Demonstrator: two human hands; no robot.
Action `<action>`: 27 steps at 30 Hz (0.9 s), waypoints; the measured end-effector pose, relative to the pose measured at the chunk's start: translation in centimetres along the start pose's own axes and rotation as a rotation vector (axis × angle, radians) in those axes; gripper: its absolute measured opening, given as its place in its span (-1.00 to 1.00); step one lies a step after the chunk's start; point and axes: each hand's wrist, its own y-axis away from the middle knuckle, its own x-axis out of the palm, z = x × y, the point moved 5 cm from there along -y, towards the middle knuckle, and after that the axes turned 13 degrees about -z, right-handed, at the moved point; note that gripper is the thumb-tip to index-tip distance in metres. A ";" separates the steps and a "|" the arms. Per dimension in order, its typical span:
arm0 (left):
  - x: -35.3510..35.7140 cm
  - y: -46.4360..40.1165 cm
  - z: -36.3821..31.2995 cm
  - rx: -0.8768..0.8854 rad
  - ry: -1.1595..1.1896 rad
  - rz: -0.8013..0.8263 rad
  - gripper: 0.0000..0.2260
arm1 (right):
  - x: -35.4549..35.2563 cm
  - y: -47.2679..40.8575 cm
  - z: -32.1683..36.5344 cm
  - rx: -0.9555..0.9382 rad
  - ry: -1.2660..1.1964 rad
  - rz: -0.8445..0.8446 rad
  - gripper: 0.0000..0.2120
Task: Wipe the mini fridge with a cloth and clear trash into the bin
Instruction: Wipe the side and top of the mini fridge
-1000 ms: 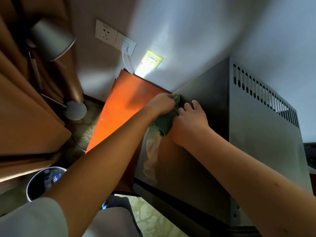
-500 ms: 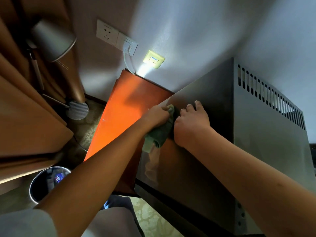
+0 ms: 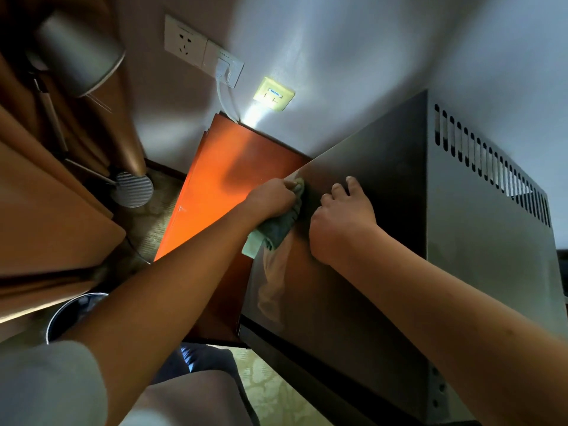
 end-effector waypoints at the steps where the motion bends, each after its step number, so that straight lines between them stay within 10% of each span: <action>1: -0.5 -0.4 -0.9 0.053 -0.005 -0.039 -0.51 | 0.0 -0.1 0.0 0.003 -0.010 -0.005 -0.43; 10: -0.4 -2.5 0.3 0.150 -0.456 0.016 -0.43 | -0.6 0.2 0.9 -0.019 -0.035 -0.032 -0.45; 18: -0.1 -3.2 -0.3 0.336 -0.259 -0.133 -0.44 | -0.4 -0.2 1.3 -0.012 -0.014 -0.021 -0.44; 27: 3.5 -4.5 6.2 0.146 -0.320 -0.007 -0.39 | 0.4 -1.2 2.5 -0.025 0.011 0.051 -0.44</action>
